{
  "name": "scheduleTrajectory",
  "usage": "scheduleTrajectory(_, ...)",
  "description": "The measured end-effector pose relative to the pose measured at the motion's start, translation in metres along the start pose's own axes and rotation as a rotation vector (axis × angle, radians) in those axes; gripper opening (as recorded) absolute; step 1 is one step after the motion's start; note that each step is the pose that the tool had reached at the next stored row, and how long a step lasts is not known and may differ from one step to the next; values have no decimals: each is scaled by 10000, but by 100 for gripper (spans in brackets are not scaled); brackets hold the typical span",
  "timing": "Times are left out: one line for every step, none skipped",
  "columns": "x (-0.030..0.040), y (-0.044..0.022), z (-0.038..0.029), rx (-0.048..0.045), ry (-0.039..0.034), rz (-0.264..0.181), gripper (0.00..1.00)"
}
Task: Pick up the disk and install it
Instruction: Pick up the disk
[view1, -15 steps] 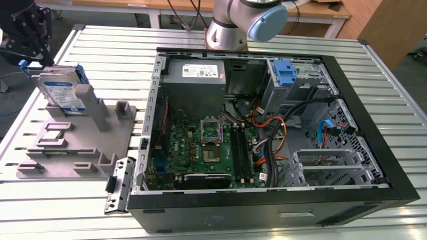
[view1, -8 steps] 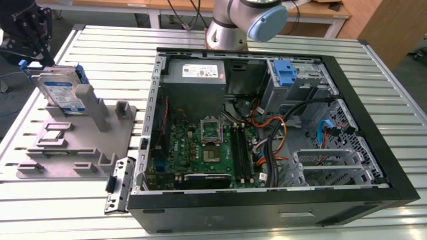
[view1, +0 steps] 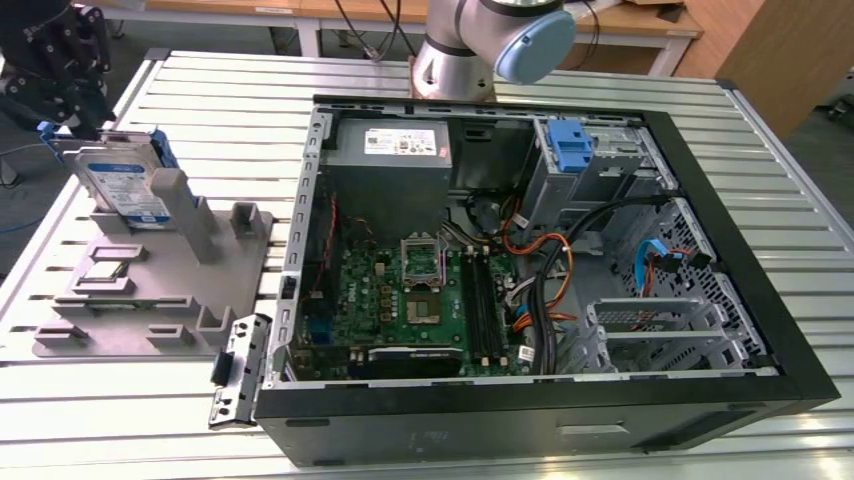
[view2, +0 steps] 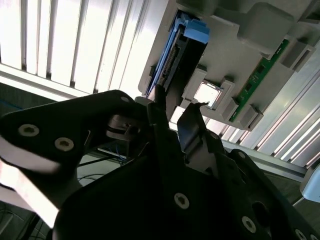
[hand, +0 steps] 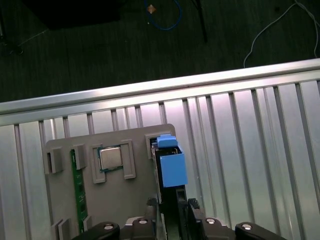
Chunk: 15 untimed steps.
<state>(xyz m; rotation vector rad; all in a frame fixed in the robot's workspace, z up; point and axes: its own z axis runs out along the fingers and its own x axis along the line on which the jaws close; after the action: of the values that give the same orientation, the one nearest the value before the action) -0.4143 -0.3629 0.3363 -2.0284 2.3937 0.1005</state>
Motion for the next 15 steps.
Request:
scheduleTrajectory(0,0,0,0,0,0,35)
scheduleTrajectory(0,-1,0,0,0,0,41)
scheduleTrajectory(0,-1,0,0,0,0,47)
scheduleTrajectory(0,-1,0,0,1,0,47)
scheduleTrajectory(0,-2,0,0,0,0,53)
scheduleTrajectory(0,-2,1,0,0,0,53)
scheduleTrajectory(-1,-3,6,1,-1,0,53)
scheduleTrajectory(0,-3,20,5,-2,-1,53)
scheduleTrajectory(1,-4,37,10,-2,-1,53)
scheduleTrajectory(2,-5,55,15,-3,-2,53)
scheduleTrajectory(3,-6,74,19,-3,-2,53)
scheduleTrajectory(4,-6,93,21,-4,-2,53)
scheduleTrajectory(5,-7,110,22,-3,-2,53)
scheduleTrajectory(5,-8,129,24,-4,-3,53)
scheduleTrajectory(6,-9,147,25,-4,-3,53)
